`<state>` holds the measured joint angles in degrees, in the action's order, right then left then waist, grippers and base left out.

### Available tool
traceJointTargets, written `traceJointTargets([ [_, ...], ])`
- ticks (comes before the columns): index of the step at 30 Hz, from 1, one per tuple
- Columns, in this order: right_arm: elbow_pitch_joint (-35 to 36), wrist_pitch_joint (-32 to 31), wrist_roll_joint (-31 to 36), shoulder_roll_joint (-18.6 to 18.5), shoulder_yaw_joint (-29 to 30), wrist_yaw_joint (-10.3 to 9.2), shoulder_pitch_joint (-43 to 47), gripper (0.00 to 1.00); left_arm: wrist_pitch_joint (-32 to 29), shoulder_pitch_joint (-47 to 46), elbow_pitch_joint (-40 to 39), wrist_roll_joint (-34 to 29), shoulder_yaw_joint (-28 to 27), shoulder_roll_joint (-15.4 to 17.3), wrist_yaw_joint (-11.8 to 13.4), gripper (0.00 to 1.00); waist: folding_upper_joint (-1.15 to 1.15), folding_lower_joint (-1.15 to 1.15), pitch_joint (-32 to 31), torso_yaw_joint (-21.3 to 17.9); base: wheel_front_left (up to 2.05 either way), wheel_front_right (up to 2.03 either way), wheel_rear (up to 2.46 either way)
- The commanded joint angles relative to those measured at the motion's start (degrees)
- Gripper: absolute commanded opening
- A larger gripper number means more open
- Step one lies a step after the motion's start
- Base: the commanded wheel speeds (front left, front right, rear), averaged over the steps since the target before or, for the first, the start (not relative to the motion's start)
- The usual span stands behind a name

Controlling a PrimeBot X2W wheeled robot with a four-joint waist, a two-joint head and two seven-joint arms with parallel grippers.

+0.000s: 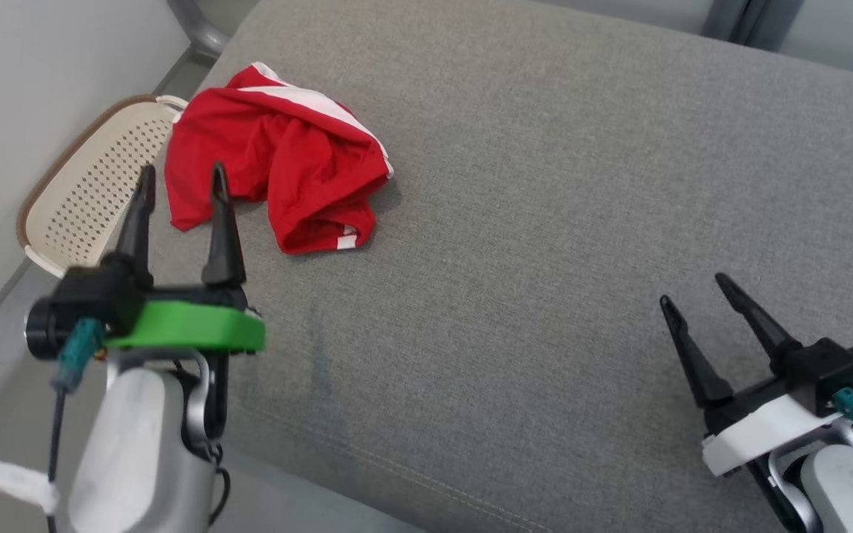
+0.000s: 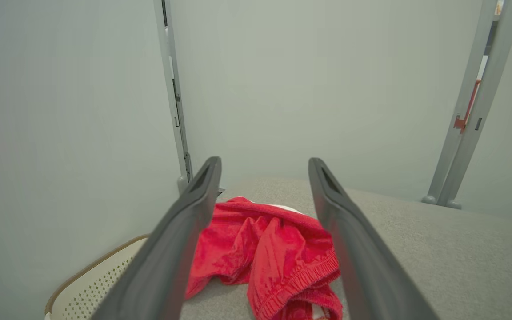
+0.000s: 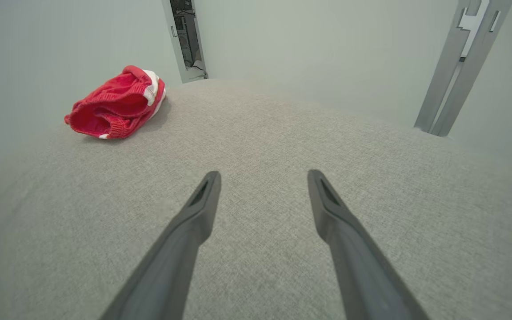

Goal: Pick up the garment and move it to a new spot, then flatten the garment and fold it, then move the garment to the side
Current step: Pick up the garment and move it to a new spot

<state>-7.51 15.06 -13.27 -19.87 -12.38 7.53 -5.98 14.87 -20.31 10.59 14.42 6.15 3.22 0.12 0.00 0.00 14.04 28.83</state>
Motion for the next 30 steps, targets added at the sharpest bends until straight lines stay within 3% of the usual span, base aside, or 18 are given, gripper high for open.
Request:
traceJointTargets([
  [1,0.6,0.1,0.4,-1.1,0.5,-0.09,-1.0,1.00,-1.5,-3.8,2.3,0.8,-0.7,1.0,-0.4,1.00,0.00,0.00,6.1,-2.1,0.00,0.00,0.00],
  [5,2.2,0.1,0.7,-3.6,1.5,-0.09,-3.0,1.00,-9.9,-14.2,10.5,1.8,-1.8,4.2,-0.9,1.00,0.00,0.00,10.3,-3.7,0.00,0.00,0.00],
  [10,4.0,0.1,1.2,-5.6,3.5,-0.09,-4.2,1.00,-21.7,-25.4,20.7,6.4,-2.5,6.3,-4.6,1.00,0.00,0.00,15.3,-4.7,0.00,0.00,0.00],
  [16,5.1,0.1,1.4,-6.5,4.8,-0.09,-5.3,1.00,-31.8,-34.4,32.3,12.5,-3.2,8.2,-6.9,1.00,0.00,0.00,19.2,-6.1,0.00,0.00,0.00],
  [22,4.7,0.0,1.5,-6.6,5.0,-0.12,-6.8,1.00,-36.9,-38.5,41.0,20.2,-5.2,7.6,-7.5,1.00,0.00,0.00,21.5,-7.5,0.00,0.00,0.00],
  [26,4.6,-0.2,1.7,-6.5,5.2,-0.16,-7.5,1.00,-37.8,-38.8,43.1,22.9,-3.2,7.8,-7.6,1.00,0.00,0.00,22.4,-8.4,0.00,0.00,0.00],
  [27,4.5,-0.2,1.8,-6.5,5.4,-0.16,-7.6,1.00,-38.3,-38.5,43.1,23.7,-2.4,7.7,-7.6,0.00,0.00,0.00,22.5,-8.5,0.00,0.00,0.00],
  [30,4.2,-0.4,1.7,-6.5,5.5,-0.16,-7.6,1.00,-36.7,-37.2,42.0,25.1,0.7,9.7,-7.7,0.00,0.00,0.00,22.5,-9.1,0.00,0.00,0.00],
])
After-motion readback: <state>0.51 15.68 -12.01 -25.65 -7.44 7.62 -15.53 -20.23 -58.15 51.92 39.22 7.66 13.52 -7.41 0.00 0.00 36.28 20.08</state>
